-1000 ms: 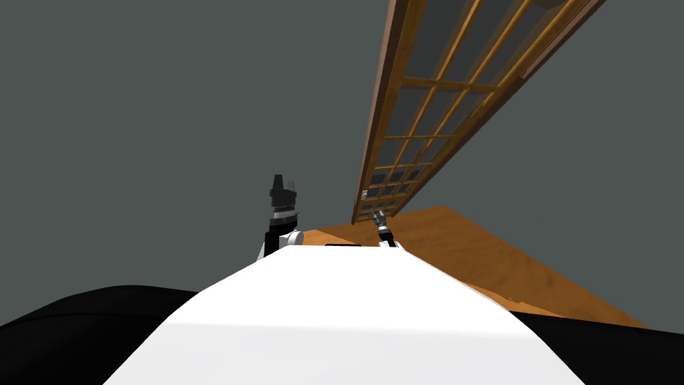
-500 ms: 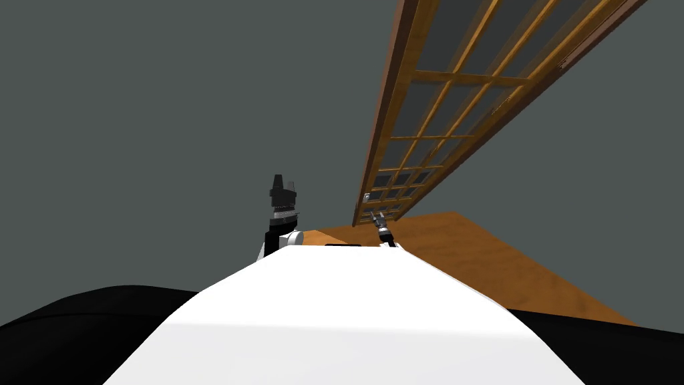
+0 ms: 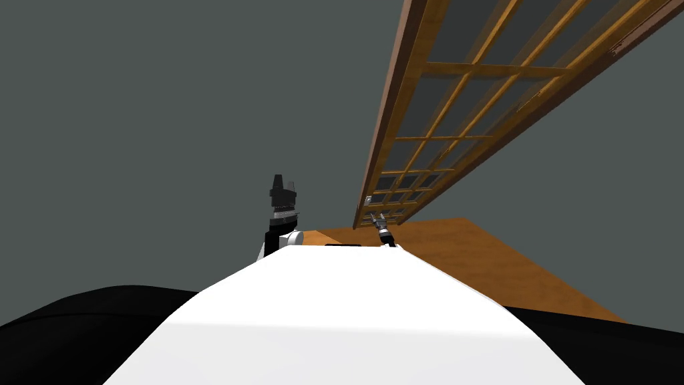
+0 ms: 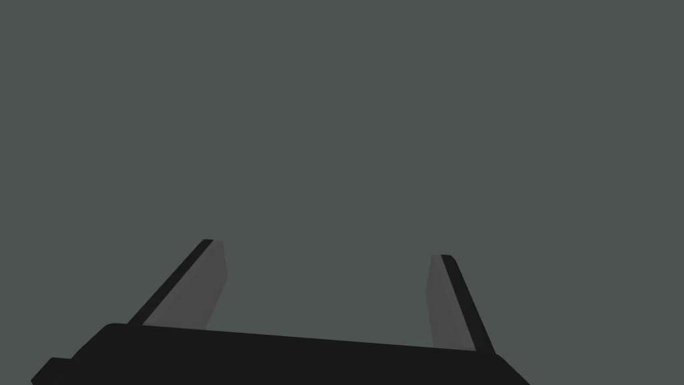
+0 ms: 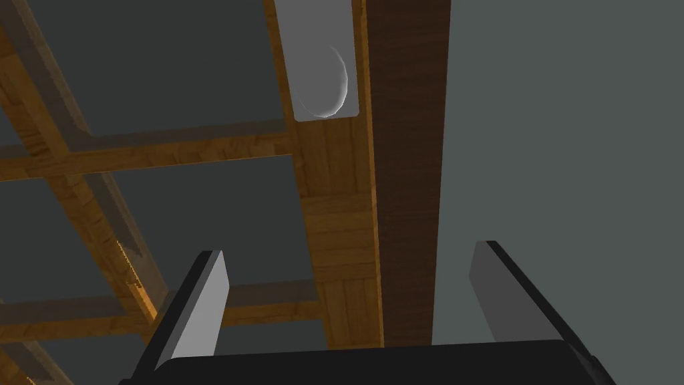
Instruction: Pull the door open
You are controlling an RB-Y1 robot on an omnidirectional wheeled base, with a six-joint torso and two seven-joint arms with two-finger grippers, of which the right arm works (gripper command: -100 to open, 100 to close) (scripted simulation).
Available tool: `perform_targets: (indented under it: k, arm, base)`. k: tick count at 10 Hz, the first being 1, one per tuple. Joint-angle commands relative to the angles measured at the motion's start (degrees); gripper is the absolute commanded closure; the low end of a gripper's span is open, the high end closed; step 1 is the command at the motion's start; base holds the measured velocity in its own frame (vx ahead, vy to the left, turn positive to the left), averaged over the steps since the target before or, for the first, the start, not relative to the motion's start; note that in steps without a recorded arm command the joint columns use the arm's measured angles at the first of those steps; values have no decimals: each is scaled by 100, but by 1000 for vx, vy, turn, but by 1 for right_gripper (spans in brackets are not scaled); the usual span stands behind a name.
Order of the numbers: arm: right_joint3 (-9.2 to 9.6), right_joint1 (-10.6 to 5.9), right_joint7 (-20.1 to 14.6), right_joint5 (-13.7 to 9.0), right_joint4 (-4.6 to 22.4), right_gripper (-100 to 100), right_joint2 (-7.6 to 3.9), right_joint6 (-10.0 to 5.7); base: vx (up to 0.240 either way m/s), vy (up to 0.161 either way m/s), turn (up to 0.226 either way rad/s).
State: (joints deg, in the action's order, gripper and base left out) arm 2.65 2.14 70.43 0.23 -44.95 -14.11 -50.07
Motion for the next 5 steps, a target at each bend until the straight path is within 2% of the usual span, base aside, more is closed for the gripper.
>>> perform_targets:
  k: [1,4,5]
  arm:
    - [17,-58,195,1,174,-100,-17,-39]
    - [43,-159,481,1,504,-100,-55,-140]
    - [37,-144,411,1,440,-100,-47,-118]
  base:
    - [65,-60,109]
    - [75,-45,89]
    - [26,-26,21]
